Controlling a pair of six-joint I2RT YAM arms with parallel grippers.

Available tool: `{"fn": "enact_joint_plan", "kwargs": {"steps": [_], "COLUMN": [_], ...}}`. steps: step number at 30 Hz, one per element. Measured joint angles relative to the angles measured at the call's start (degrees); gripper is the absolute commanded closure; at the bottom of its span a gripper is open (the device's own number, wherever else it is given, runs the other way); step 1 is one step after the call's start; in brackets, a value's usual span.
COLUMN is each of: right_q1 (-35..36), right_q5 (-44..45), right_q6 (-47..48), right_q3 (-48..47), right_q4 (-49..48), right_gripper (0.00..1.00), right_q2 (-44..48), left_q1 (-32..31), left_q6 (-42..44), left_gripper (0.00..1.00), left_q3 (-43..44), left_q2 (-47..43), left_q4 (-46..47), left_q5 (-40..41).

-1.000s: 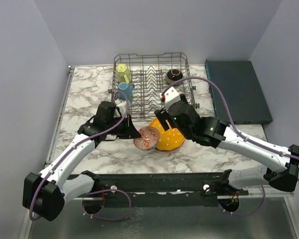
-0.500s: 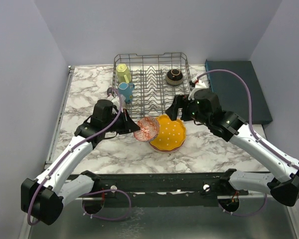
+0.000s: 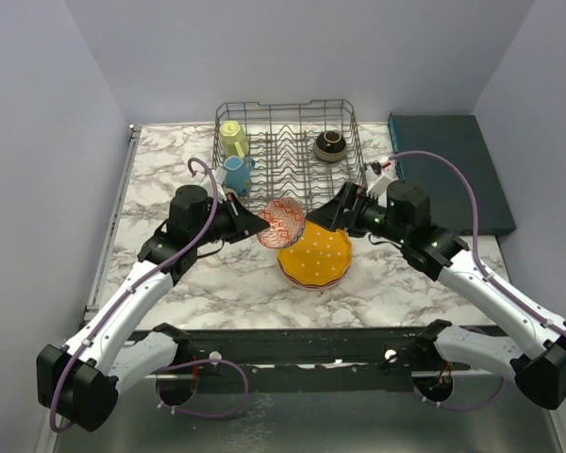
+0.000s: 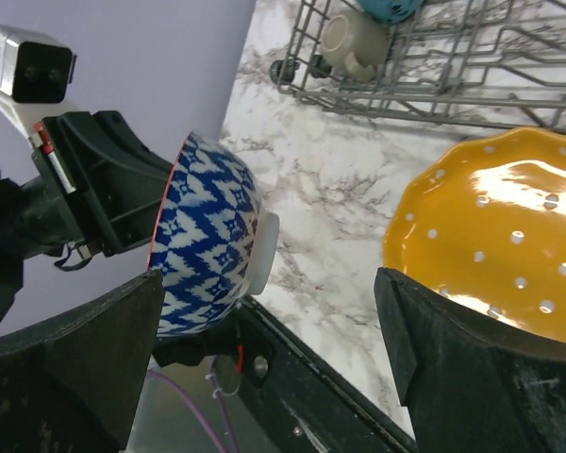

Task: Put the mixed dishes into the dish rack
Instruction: Turn the bowl upside down on the dish rack.

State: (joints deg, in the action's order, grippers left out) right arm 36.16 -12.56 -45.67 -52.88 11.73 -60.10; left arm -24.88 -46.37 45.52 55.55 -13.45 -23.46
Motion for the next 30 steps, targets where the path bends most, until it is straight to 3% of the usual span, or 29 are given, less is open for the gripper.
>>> {"fn": "enact_joint_plan", "kwargs": {"steps": [13, 30], "right_q1": [-0.3, -0.3], "right_q5": [-6.8, -10.1], "right_q6": [-11.7, -20.4], "right_q3": [11.1, 13.6], "right_q4": [-17.1, -28.3], "right_gripper": [0.0, 0.0], "right_q2": [6.2, 5.9], "left_q1": [0.0, 0.0], "left_q6": [-6.4, -11.1], "left_gripper": [1.0, 1.0], "left_q3": [-3.3, -7.2], "left_q2": [0.0, -2.3], "left_q4": [9.0, 18.4], "left_q5": [-0.1, -0.8]}}
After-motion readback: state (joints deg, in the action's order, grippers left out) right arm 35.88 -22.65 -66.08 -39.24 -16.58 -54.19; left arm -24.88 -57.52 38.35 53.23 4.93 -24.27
